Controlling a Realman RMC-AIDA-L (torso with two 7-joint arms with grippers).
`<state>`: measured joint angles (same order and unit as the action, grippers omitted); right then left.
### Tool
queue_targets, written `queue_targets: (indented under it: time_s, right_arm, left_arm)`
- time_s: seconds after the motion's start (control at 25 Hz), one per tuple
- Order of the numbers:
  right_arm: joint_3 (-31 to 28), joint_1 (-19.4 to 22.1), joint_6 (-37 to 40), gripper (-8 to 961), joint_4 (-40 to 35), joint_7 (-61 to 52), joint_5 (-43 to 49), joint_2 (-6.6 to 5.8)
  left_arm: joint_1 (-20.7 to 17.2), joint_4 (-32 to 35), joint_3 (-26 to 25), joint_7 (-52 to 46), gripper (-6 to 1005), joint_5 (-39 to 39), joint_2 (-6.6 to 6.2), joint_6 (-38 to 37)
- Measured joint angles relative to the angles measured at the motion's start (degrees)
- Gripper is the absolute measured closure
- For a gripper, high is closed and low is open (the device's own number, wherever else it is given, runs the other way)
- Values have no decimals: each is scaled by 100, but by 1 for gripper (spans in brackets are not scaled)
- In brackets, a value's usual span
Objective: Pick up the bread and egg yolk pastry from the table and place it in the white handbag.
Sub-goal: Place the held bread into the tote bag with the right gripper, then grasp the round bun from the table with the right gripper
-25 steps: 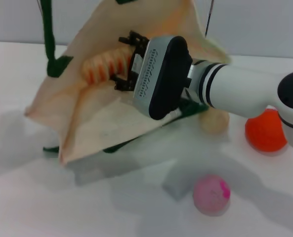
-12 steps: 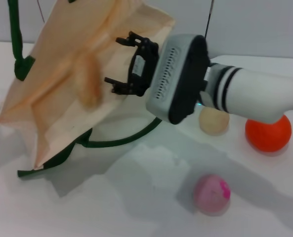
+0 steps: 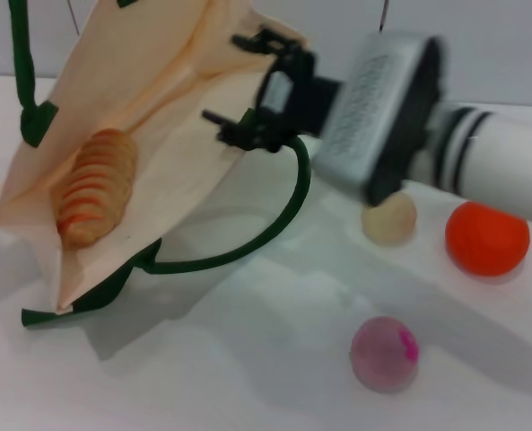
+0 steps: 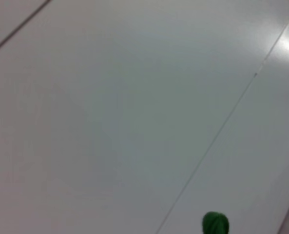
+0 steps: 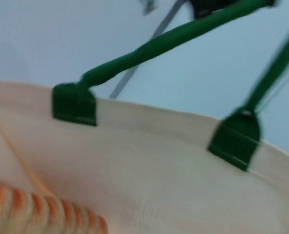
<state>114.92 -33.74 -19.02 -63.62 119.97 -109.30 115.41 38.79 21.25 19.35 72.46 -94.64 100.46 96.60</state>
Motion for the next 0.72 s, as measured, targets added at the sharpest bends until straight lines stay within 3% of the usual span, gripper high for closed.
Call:
queue_targets:
  time_s: [0.16,0.44,0.72]
  right_arm:
    - [-1030,393,-1234,62,-68,-457,402,-19]
    - [-2962,324,-3371,64,-68,-3179,3423,16]
    - [-3290,292,-3776,65,49,-3926,4353,41]
  left_arm:
    - [-71,8,-4,2,899,-11,-5,-98]
    - [-144,68,-28,17,899,-15,20,-286]
    - [-145,-3,29,150,899,45,73,-298]
